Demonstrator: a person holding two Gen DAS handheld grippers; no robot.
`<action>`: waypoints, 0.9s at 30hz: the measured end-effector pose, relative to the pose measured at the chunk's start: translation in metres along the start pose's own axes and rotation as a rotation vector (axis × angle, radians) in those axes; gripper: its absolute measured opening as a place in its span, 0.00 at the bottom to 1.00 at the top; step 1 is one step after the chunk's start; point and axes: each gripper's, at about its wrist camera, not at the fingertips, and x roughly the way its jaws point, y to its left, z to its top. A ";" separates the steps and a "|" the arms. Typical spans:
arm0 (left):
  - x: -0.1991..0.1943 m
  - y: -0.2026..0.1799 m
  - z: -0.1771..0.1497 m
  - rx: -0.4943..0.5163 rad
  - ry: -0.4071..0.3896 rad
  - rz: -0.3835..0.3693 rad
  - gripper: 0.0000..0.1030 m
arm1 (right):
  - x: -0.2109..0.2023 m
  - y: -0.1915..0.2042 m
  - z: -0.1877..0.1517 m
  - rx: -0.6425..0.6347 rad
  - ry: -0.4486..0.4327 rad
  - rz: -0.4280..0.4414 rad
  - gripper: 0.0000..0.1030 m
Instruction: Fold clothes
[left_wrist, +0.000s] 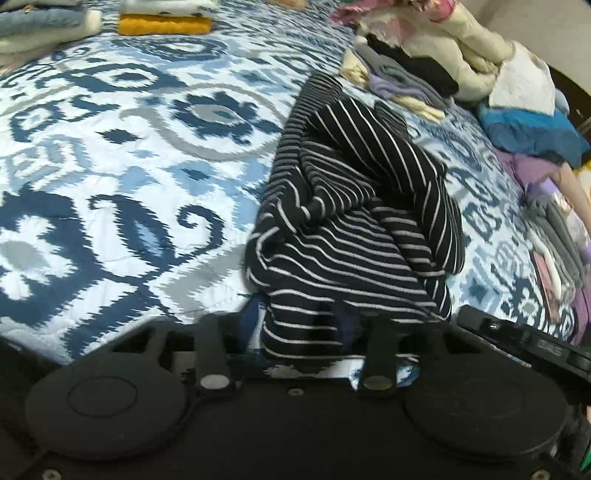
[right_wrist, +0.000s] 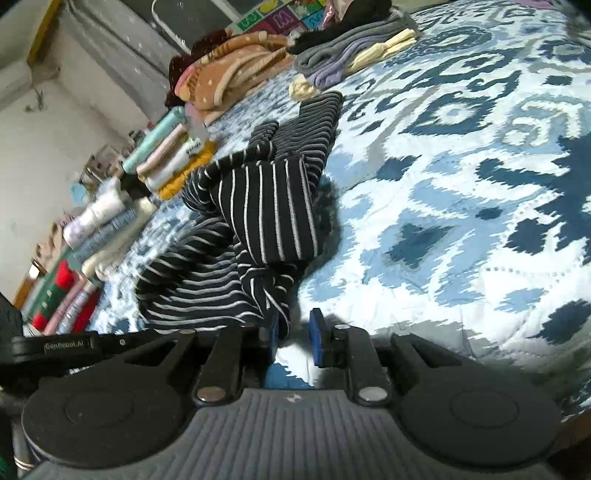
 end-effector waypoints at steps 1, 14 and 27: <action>-0.004 -0.001 0.002 -0.003 -0.014 -0.002 0.47 | -0.003 0.003 -0.001 -0.009 -0.012 0.008 0.45; -0.059 -0.005 0.053 -0.021 -0.215 -0.017 0.54 | -0.023 0.034 0.016 -0.156 -0.103 0.047 0.66; 0.032 0.003 0.132 0.037 -0.136 -0.009 0.55 | 0.037 -0.022 0.095 0.019 -0.130 0.132 0.70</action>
